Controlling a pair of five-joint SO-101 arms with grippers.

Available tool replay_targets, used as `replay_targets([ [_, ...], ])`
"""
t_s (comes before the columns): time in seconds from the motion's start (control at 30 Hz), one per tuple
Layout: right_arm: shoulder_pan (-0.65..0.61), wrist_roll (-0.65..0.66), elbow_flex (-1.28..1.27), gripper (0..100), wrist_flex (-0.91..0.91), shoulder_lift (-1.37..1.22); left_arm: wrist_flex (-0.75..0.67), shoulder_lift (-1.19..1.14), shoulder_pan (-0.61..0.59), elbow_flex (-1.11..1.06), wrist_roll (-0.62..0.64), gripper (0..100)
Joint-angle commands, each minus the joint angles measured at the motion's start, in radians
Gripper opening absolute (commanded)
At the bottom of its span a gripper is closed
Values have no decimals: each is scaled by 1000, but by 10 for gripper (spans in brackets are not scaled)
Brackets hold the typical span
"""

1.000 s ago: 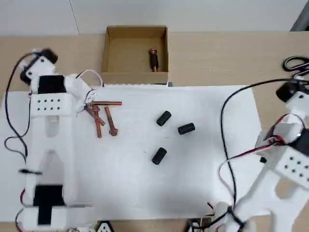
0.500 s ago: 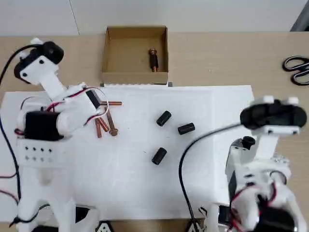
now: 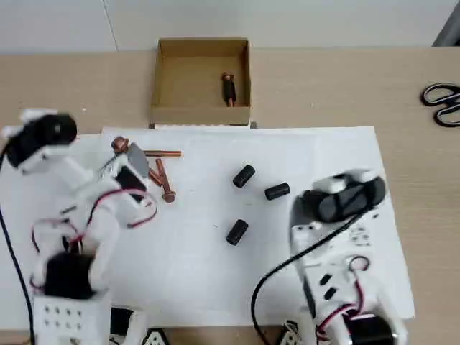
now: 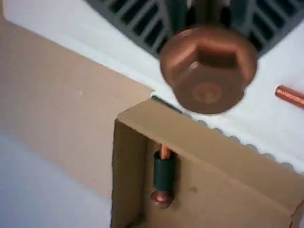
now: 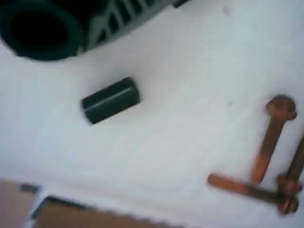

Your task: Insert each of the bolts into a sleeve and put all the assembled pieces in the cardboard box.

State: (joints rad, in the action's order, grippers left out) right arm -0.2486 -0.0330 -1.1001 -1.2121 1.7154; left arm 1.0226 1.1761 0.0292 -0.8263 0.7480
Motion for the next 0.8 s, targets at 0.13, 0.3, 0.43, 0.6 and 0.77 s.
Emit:
replay_targets([
  [0.13, -266, -9, -149, 2, 87, 97, -92, 285, 72, -255, -3, 6],
  [0.3, -380, -6, -210, 2, 104, 94, -94, 529, 133, -349, -11, 6],
  [0.43, -437, -5, -221, 2, 102, 93, -86, 655, 203, -404, -61, 6],
  [0.6, -501, -5, -221, 2, 96, 82, -92, 635, 278, -398, -60, 6],
  [0.77, -535, -5, -233, 2, 96, 82, -87, 637, 411, -398, -12, 6],
])
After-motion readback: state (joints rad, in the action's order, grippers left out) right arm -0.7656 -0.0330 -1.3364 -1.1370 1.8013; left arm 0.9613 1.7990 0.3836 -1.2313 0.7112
